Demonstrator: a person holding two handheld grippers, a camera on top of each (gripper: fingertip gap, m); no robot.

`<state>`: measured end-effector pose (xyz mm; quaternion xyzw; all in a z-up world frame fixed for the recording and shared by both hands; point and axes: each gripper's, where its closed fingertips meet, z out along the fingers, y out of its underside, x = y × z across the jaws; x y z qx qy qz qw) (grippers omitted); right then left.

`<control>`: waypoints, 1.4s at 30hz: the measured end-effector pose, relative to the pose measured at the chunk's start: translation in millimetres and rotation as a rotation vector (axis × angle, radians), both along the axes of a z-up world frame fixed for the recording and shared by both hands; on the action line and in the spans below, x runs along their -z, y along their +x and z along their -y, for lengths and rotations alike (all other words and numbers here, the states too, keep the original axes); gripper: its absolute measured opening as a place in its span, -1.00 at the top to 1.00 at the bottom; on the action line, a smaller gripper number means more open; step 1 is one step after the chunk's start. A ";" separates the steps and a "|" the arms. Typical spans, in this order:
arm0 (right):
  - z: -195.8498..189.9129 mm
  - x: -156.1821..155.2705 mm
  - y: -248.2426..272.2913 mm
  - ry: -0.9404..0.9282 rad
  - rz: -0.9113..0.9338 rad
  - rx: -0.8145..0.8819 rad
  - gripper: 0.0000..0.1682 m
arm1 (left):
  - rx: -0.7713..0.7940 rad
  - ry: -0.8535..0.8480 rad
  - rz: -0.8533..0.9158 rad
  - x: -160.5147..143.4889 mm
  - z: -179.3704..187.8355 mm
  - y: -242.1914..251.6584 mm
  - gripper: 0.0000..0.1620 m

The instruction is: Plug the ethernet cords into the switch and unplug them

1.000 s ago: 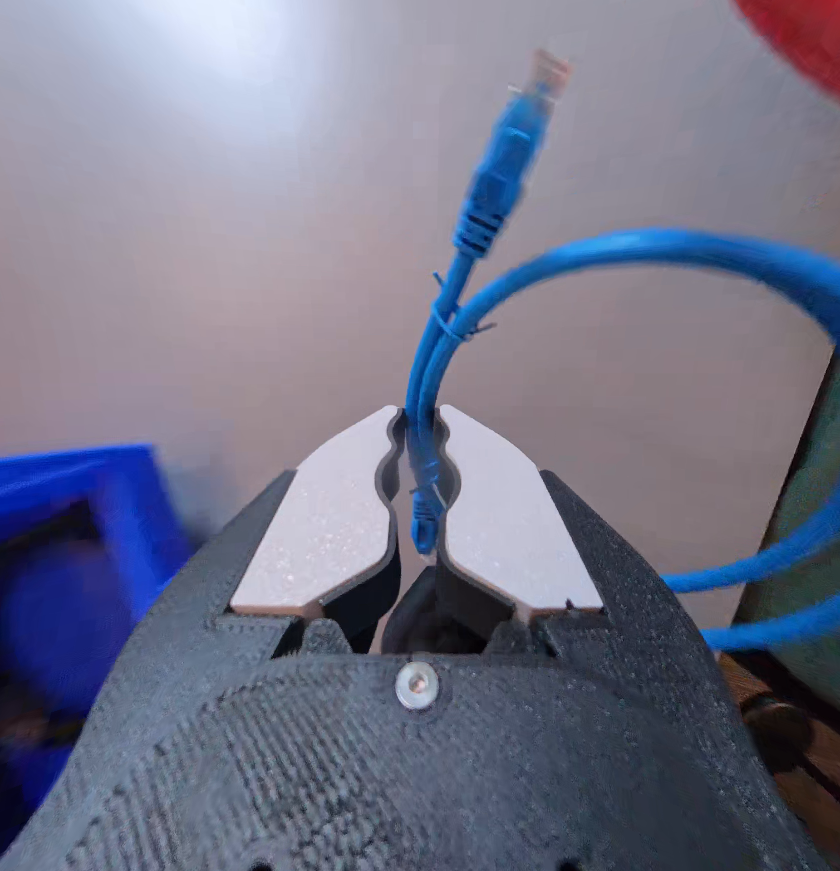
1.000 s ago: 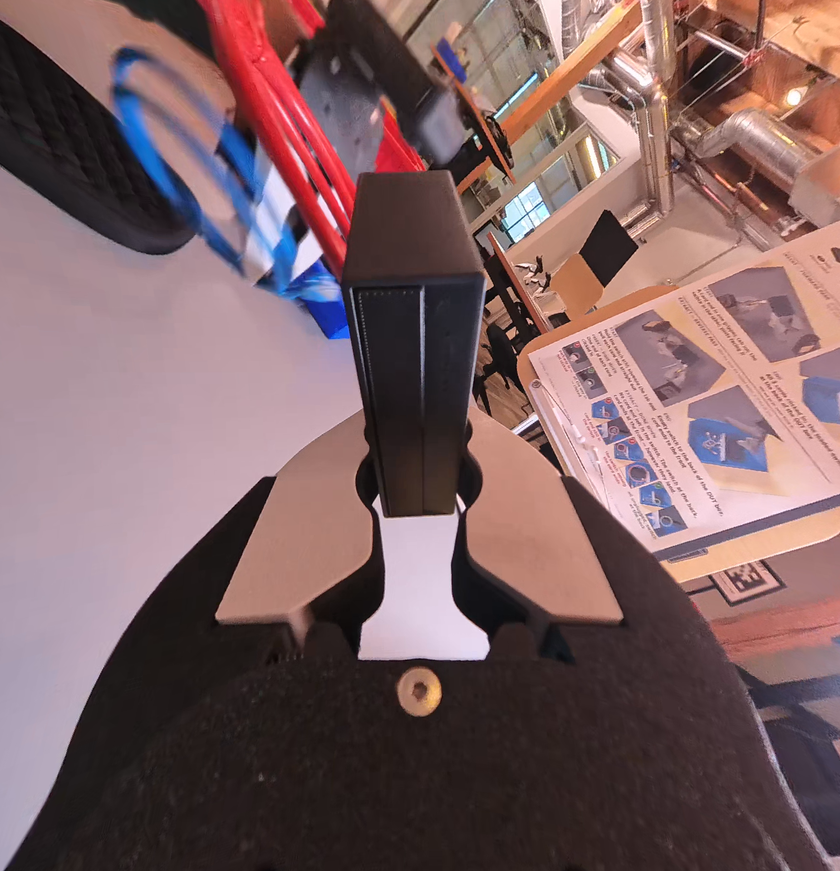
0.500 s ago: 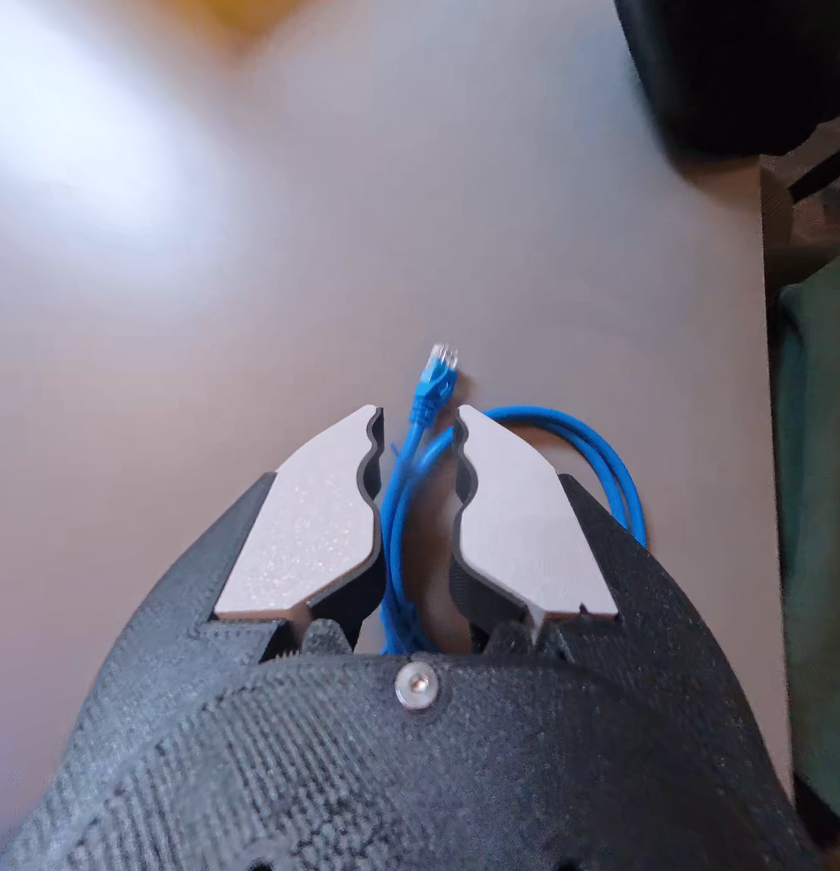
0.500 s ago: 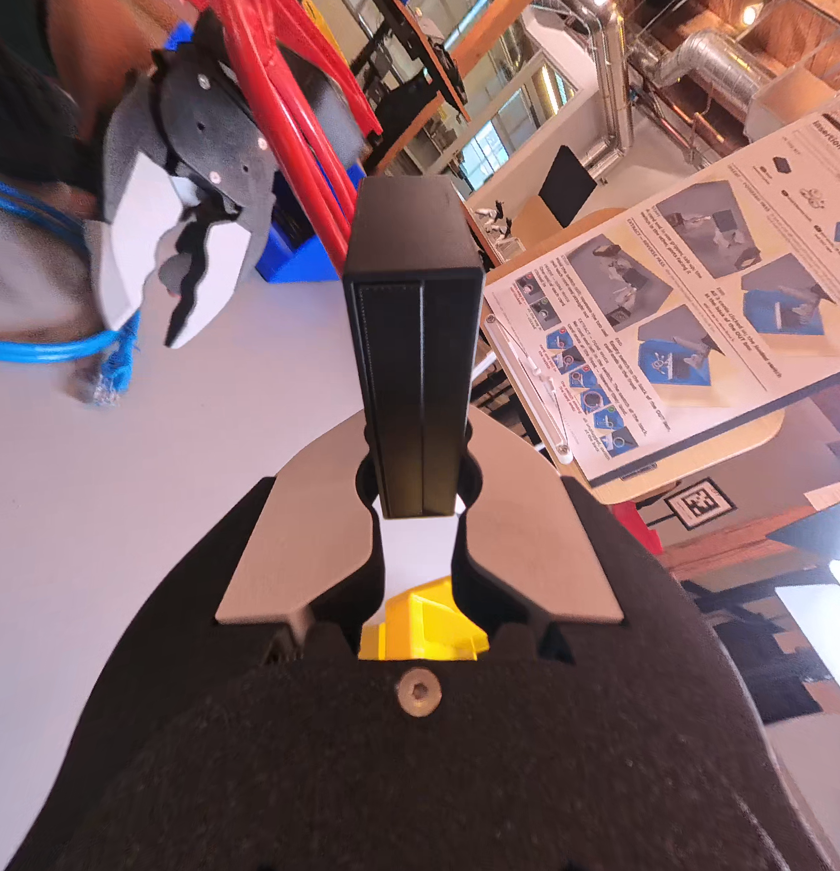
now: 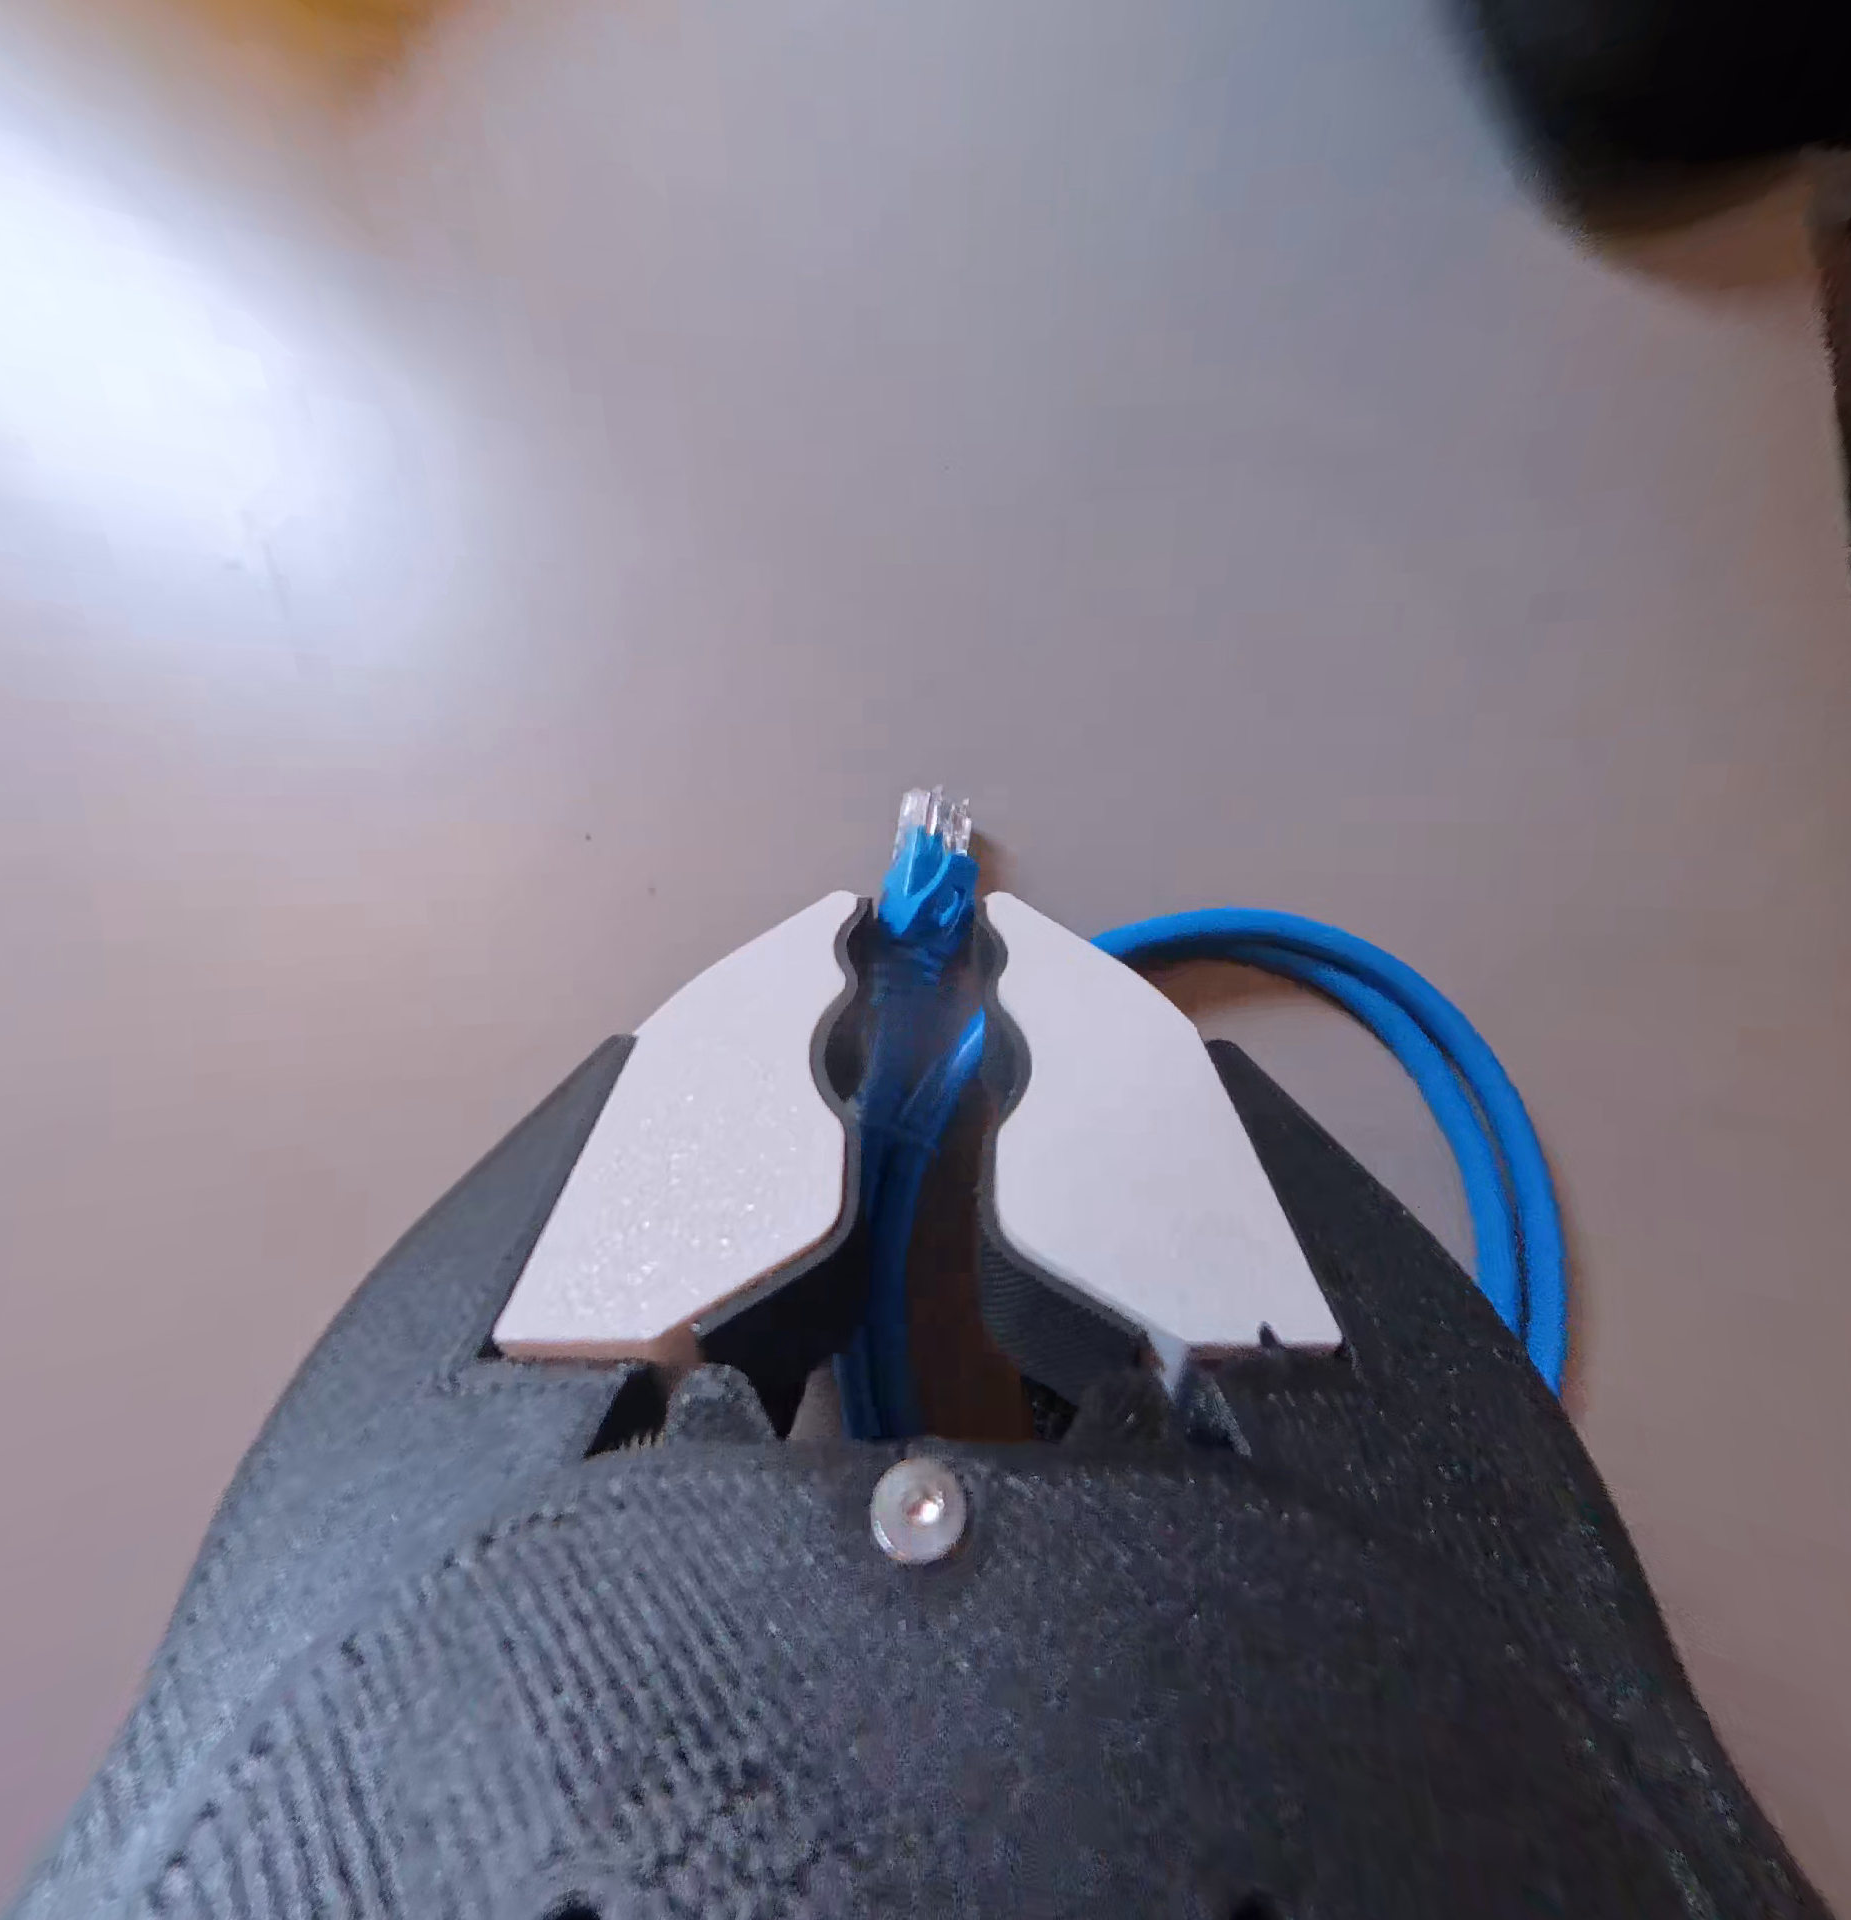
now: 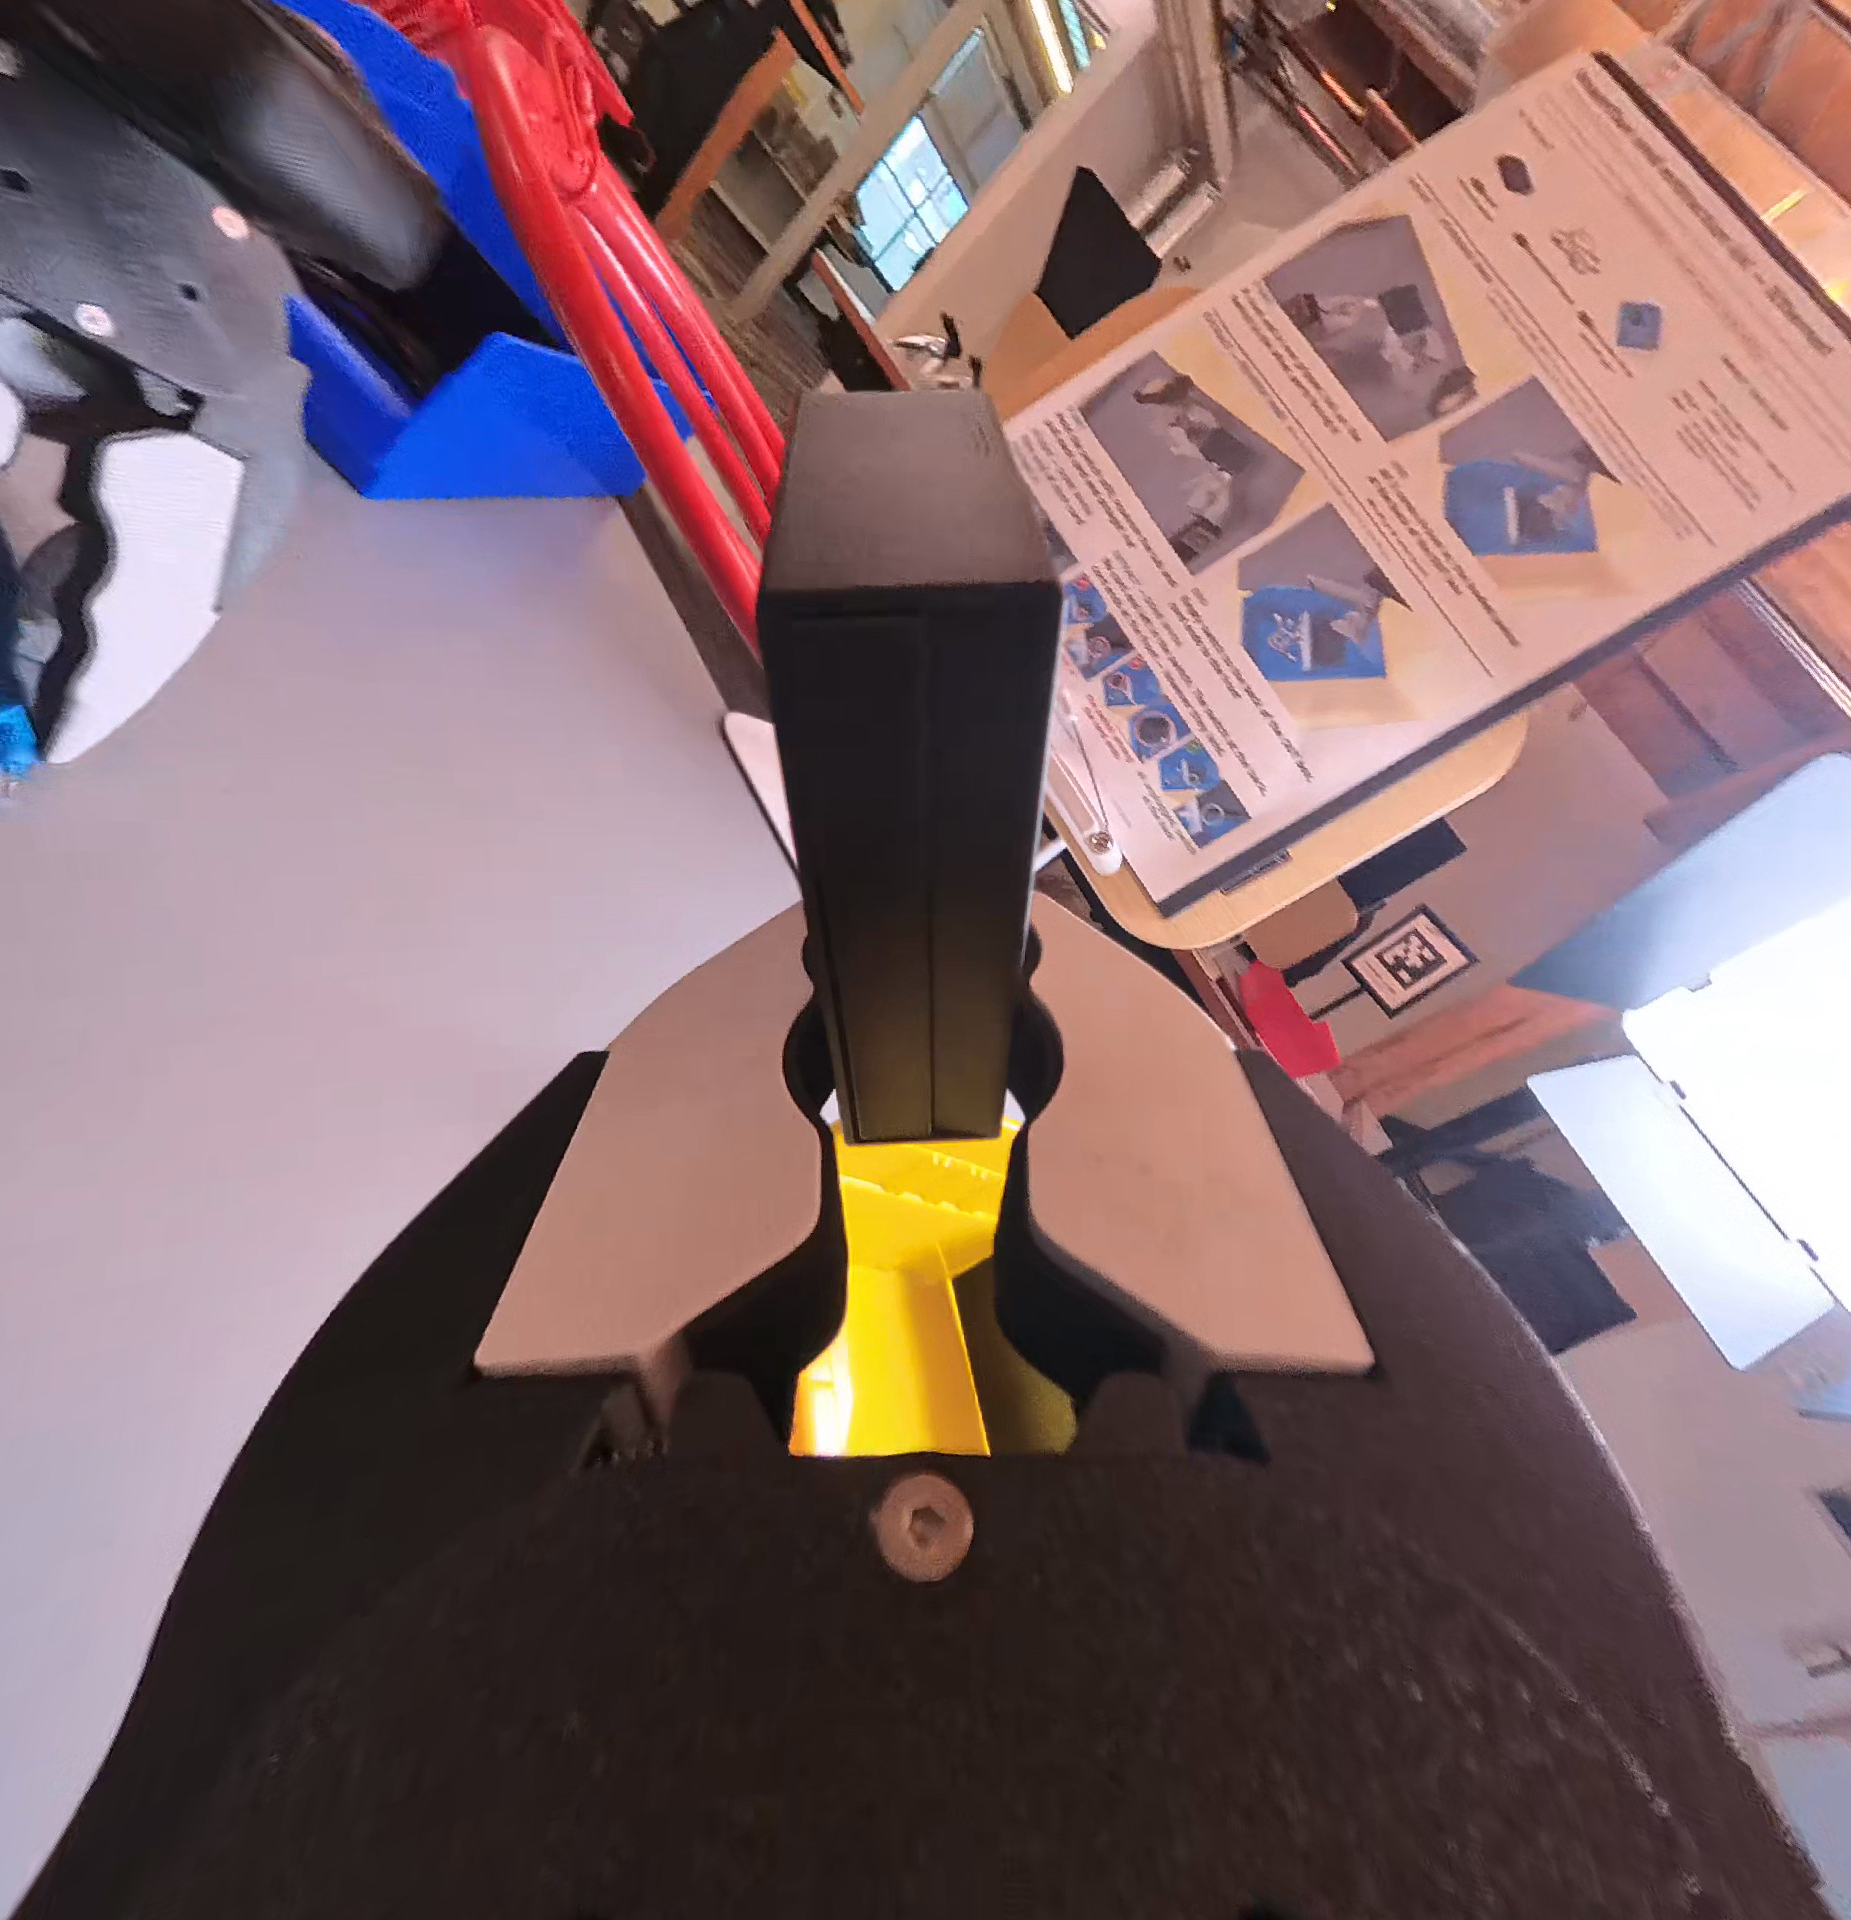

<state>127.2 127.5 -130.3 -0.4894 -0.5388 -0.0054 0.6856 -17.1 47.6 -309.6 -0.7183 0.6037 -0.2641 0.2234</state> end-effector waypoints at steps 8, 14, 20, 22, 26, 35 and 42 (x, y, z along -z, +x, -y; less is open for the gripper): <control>-7.7 -1.1 12.2 -0.015 -0.047 0.044 0.64 | 0.047 0.310 -0.057 -1.5 -2.8 2.0 0.81; -8.2 4.5 8.3 -0.031 -0.030 0.040 0.64 | 0.071 0.365 -0.096 -1.9 -1.3 0.2 0.84; -6.2 11.5 2.6 -0.036 -0.012 0.018 0.64 | 0.008 0.331 -0.053 -12.6 -19.6 -18.7 0.84; -1.2 12.3 -2.6 -0.010 0.016 -0.003 0.64 | -0.116 0.140 0.173 -55.3 -29.5 -33.6 0.85; 15.6 14.7 -23.8 0.089 0.114 -0.078 0.65 | -0.139 -0.017 0.473 -144.2 -19.4 -60.8 0.85; 83.8 40.3 -96.7 0.254 0.296 -0.326 0.65 | 0.094 -0.179 0.252 -152.3 42.2 -11.6 0.85; 116.5 45.0 -115.1 0.220 0.248 -0.467 0.65 | 0.173 -0.242 0.217 -134.8 65.5 11.4 0.85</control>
